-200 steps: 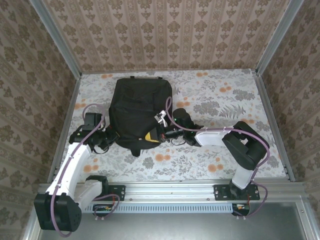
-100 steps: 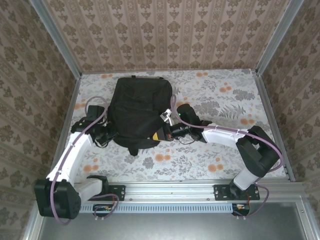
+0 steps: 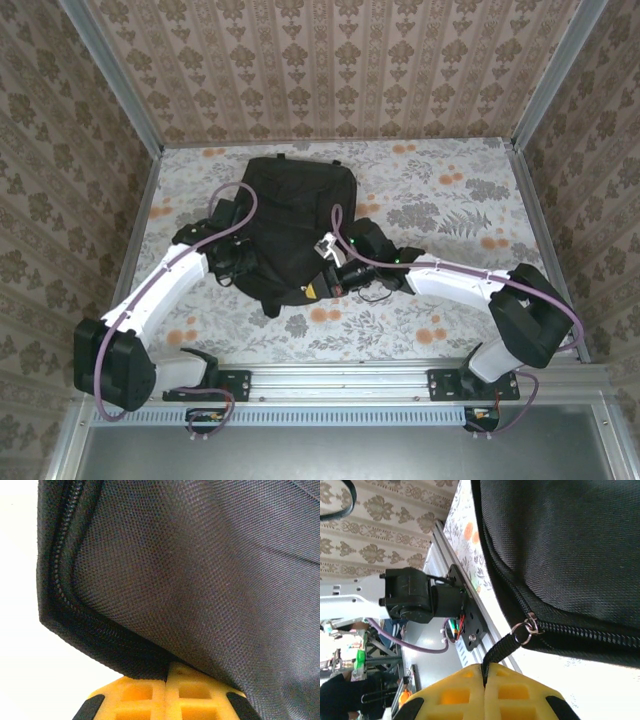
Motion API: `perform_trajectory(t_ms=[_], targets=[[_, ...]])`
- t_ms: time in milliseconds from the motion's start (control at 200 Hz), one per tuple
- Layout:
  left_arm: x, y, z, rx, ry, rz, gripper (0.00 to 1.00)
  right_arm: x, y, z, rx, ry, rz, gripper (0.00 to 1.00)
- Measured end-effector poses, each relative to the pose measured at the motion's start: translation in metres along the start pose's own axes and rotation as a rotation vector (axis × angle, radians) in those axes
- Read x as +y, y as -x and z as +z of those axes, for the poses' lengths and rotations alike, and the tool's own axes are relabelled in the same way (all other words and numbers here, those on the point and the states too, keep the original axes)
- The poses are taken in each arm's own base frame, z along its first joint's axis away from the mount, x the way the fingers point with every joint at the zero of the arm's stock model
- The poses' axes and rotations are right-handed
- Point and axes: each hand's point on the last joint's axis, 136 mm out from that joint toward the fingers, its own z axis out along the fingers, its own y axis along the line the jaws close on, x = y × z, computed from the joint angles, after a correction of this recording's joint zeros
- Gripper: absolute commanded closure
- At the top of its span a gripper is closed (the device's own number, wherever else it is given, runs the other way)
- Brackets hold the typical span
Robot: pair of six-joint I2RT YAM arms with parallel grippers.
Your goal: Pack the student bag
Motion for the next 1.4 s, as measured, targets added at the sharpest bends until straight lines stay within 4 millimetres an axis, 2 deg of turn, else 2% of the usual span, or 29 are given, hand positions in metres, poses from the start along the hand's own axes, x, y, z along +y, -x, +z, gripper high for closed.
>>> perform_trajectory(t_ms=[145,240,295,355,465,570,675,795,1030,1215,1400], targets=[[-0.003,-0.003,-0.004,-0.004,-0.005,0.029,0.88,0.013,-0.011,0.012,0.036,0.009,-0.026,1.0],[0.002,-0.001,-0.011,-0.026,0.001,0.019,0.87,0.022,-0.009,0.022,0.049,0.024,-0.029,1.0],[0.01,0.002,-0.017,-0.047,0.002,-0.011,0.86,0.025,-0.002,0.029,0.045,0.035,-0.023,1.0],[0.025,0.007,-0.023,-0.075,0.0,-0.075,0.8,0.026,0.006,0.037,0.036,0.044,-0.004,1.0],[0.056,0.012,-0.035,-0.126,0.0,-0.212,0.63,0.025,0.028,0.055,0.012,0.067,0.045,1.0],[0.066,0.01,-0.047,-0.147,-0.018,-0.277,0.54,0.025,0.048,0.074,-0.008,0.094,0.092,1.0],[0.065,0.003,-0.053,-0.135,-0.047,-0.306,0.52,0.028,0.062,0.085,-0.023,0.114,0.12,1.0],[0.056,-0.007,-0.054,-0.096,-0.105,-0.359,0.52,0.037,0.071,0.085,-0.041,0.133,0.128,1.0],[0.043,-0.037,-0.029,0.04,-0.183,-0.48,0.52,0.034,0.071,0.086,-0.052,0.127,0.137,1.0],[0.026,-0.029,-0.023,0.053,-0.235,-0.486,0.56,0.031,0.068,0.085,-0.055,0.128,0.135,1.0],[0.018,-0.023,-0.024,0.04,-0.272,-0.49,0.62,0.032,0.066,0.083,-0.059,0.127,0.133,1.0]])
